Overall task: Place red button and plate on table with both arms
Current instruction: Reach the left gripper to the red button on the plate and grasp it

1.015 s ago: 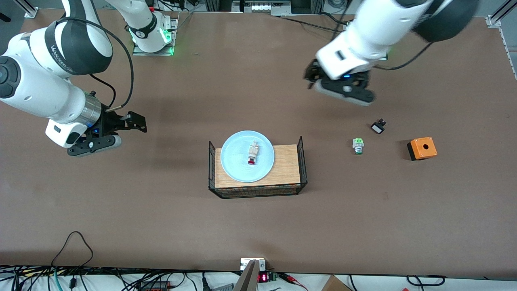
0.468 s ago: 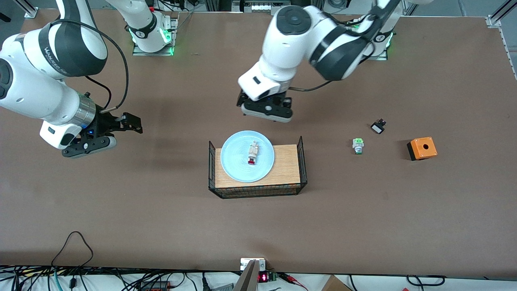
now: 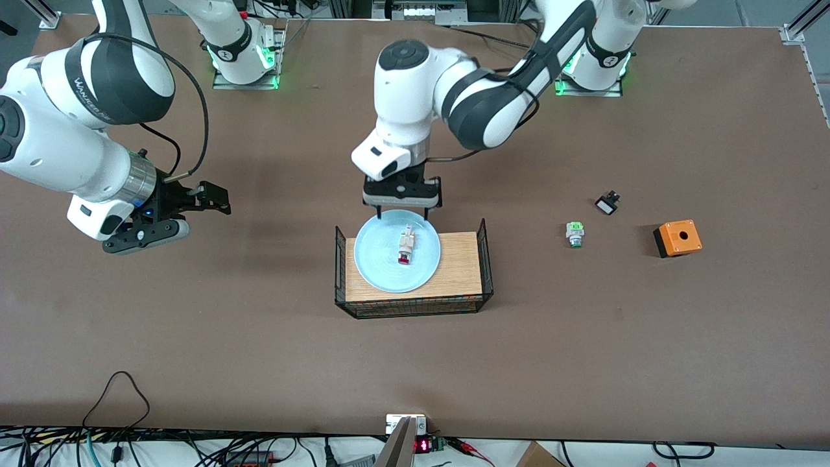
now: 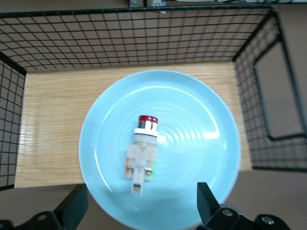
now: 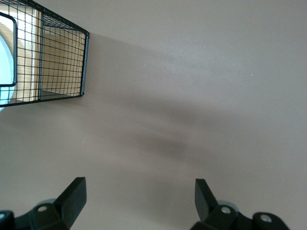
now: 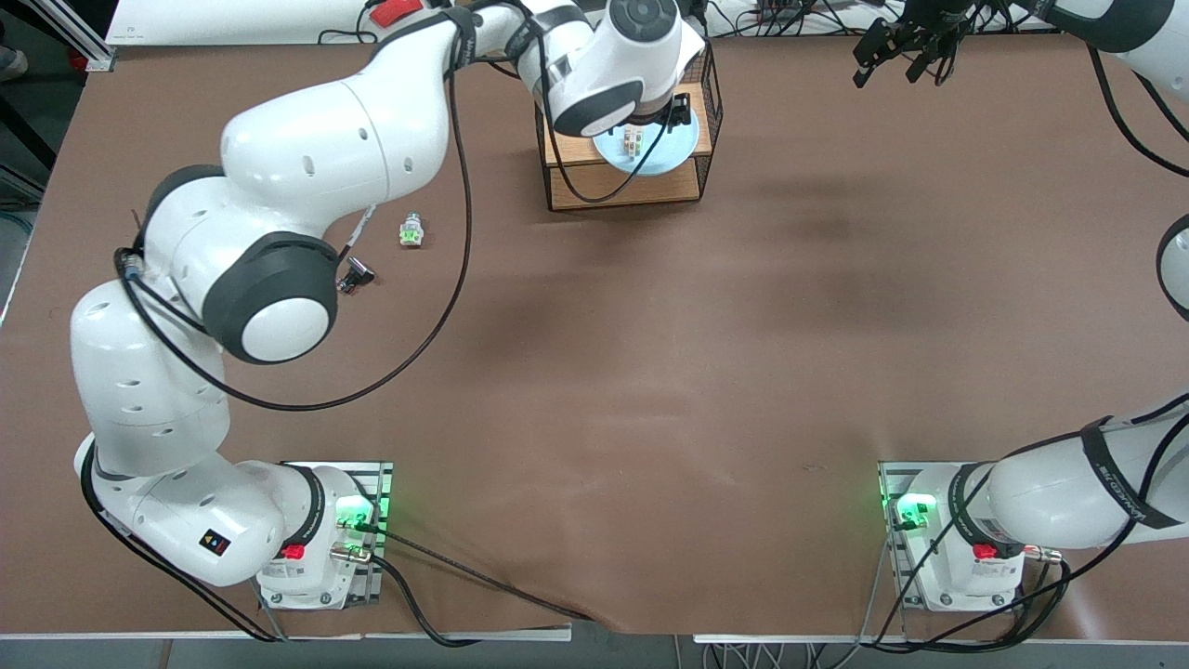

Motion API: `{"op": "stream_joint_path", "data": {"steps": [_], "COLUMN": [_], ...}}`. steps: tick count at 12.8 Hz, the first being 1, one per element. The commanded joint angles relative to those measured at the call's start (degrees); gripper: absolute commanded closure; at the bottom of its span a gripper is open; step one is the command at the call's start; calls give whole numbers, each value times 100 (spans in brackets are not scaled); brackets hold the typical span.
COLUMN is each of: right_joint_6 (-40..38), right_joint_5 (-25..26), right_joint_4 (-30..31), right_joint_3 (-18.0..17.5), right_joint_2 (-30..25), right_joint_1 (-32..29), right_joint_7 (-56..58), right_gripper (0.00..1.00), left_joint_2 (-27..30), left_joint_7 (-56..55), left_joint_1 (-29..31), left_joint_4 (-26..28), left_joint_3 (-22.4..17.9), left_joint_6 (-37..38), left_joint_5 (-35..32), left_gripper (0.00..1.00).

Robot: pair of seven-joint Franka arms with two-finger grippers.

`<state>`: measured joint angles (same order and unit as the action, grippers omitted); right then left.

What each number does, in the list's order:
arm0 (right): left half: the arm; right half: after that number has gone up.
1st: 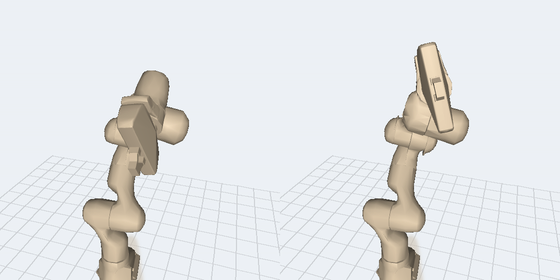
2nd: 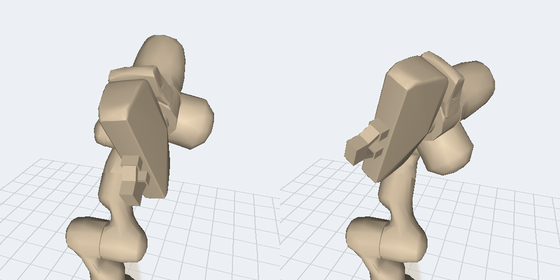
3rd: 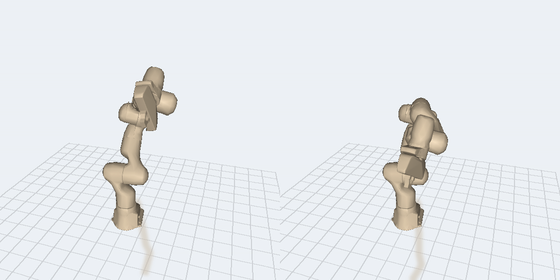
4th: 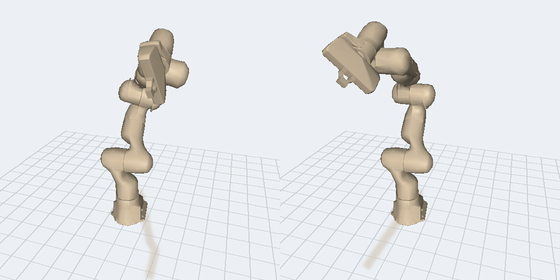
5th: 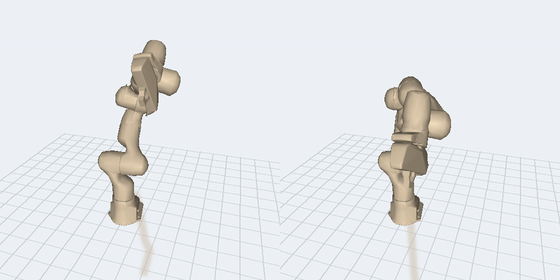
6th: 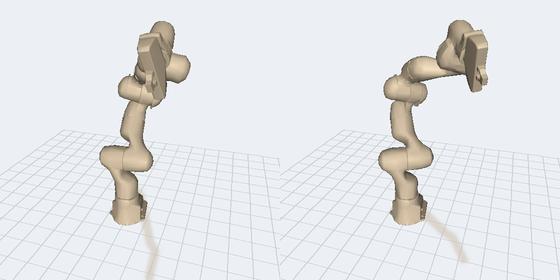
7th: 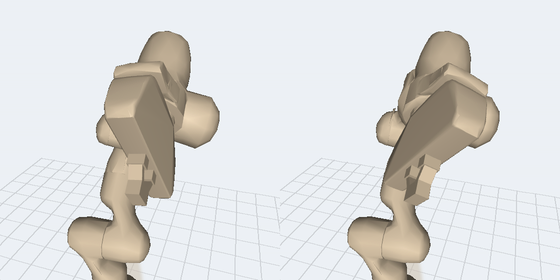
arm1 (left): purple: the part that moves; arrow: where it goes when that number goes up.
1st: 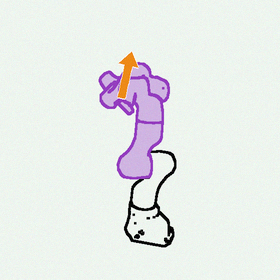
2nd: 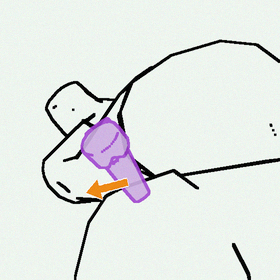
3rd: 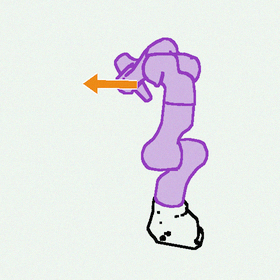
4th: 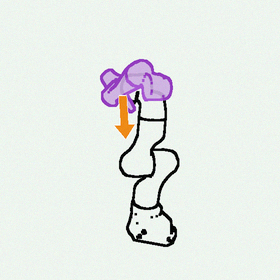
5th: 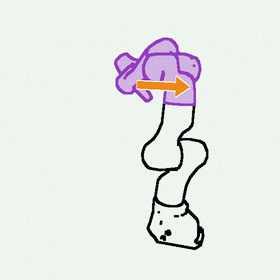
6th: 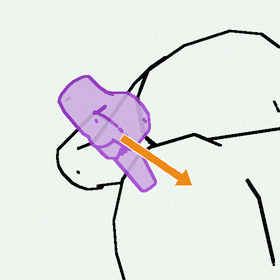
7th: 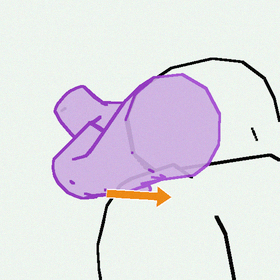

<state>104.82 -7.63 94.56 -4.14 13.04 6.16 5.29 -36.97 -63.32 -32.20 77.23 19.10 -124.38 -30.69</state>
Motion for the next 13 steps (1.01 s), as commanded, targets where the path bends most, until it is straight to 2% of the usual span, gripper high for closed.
{"op": "stream_joint_path", "data": {"steps": [1,3,4,5,6,8,10,11,13], "right_joint_6": [126,144,153,162,179,197,363,416,513], "right_joint_5": [-325,-476,-476,-476,-476,-467,-476,-476,-458], "right_joint_4": [-25,-34,-34,-43,-60,-78,-78,-95,-139], "right_joint_3": [-34,-34,-34,-52,-43,-43,-52,-52,-52], "right_joint_2": [23,23,23,14,14,14,14,14,14], "right_joint_1": [17,17,25,60,165,297,420,534,710], "right_joint_7": [-1,-1,-80,-298,-483,-642,-652,-652,-652], "right_gripper": [0,0,0,0,0,0,0,0,0], "left_joint_2": [-441,-530,-582,-609,-670,-645,-636,-627,-478], "left_joint_7": [-303,-461,-479,-479,-479,-471,-418,-418,-392], "left_joint_1": [-67,-59,-50,-41,-24,-15,-32,-41,-24], "left_joint_4": [-375,-375,-357,-331,-340,-322,-278,-278,-287], "left_joint_3": [-108,-108,-108,-117,-178,-231,-231,-231,-179], "left_joint_6": [-322,-516,-683,-815,-903,-913,-852,-817,-423], "left_joint_5": [-341,-350,-368,-385,-385,-385,-368,-368,-368], "left_gripper": [0,0,3,10,22,55,77,85,91]}}
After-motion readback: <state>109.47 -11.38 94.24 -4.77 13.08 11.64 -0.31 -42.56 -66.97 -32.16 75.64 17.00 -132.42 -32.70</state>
